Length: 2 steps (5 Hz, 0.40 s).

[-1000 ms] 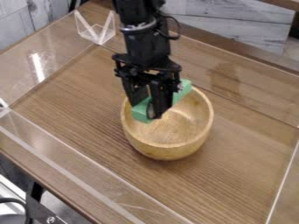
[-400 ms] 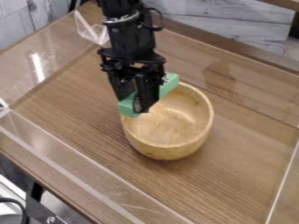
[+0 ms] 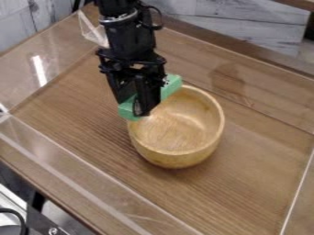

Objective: Remove the green block from inside the brown bowl and put it on the table

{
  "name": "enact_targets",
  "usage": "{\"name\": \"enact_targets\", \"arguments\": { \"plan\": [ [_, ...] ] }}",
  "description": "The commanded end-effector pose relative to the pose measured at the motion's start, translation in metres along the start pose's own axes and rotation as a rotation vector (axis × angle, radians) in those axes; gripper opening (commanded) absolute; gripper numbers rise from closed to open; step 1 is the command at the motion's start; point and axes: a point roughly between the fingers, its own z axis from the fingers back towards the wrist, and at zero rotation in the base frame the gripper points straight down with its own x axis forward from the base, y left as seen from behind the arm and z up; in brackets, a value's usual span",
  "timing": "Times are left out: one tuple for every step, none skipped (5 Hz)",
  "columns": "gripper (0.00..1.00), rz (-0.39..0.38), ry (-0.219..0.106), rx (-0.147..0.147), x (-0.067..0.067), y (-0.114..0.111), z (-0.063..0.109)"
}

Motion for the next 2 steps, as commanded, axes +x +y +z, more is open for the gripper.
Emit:
{"name": "enact_targets", "arguments": {
  "plan": [
    [0.0,-0.009,-0.092,0.034,0.0075,0.0034,0.0238],
    [0.0,-0.005,-0.094,0.032,0.0074,0.0066,0.0233]
  ]
}}
